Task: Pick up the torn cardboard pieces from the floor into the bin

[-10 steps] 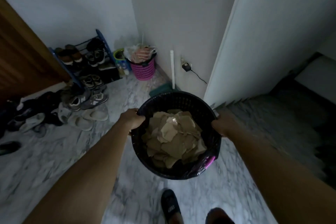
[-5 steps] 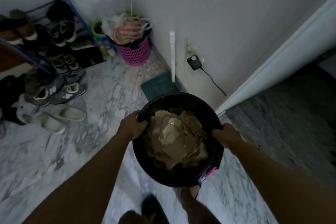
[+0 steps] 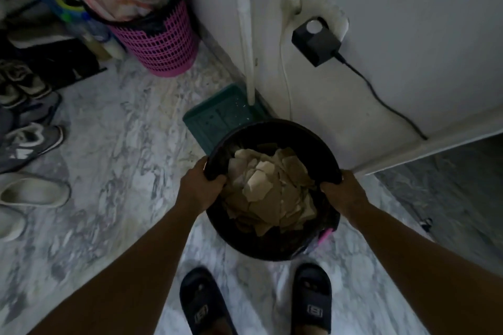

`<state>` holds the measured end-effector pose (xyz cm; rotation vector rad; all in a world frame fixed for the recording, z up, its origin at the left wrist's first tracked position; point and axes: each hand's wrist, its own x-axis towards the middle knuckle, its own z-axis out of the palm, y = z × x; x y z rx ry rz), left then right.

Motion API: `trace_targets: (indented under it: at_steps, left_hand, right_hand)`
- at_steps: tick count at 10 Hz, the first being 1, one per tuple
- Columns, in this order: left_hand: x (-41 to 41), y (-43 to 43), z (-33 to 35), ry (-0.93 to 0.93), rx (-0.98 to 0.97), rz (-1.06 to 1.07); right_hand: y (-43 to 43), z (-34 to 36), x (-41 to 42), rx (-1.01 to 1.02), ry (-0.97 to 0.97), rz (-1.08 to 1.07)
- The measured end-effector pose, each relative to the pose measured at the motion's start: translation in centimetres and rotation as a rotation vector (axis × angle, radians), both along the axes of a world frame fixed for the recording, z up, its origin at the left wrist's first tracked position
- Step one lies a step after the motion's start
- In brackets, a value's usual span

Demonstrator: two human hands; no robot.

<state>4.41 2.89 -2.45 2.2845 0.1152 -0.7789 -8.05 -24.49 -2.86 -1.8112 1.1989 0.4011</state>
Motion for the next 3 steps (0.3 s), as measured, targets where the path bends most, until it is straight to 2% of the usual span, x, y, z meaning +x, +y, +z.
trace_targets:
  at_steps: [1, 2, 3]
  left_hand:
    - [0.1, -0.4, -0.4, -0.033, -0.094, -0.026]
    - [-1.0, 0.2, 0.8, -0.104, -0.200, -0.075]
    - [-5.1, 2.6, 4.9, -0.042, -0.115, -0.147]
  right_hand:
    - [0.6, -0.5, -0.2, -0.028, -0.015, 0.068]
    - [0.6, 1.8, -2.0, -0.080, -0.136, 0.223]
    - [0.8, 7.6, -6.9, -0.126, -0.023, 0.525]
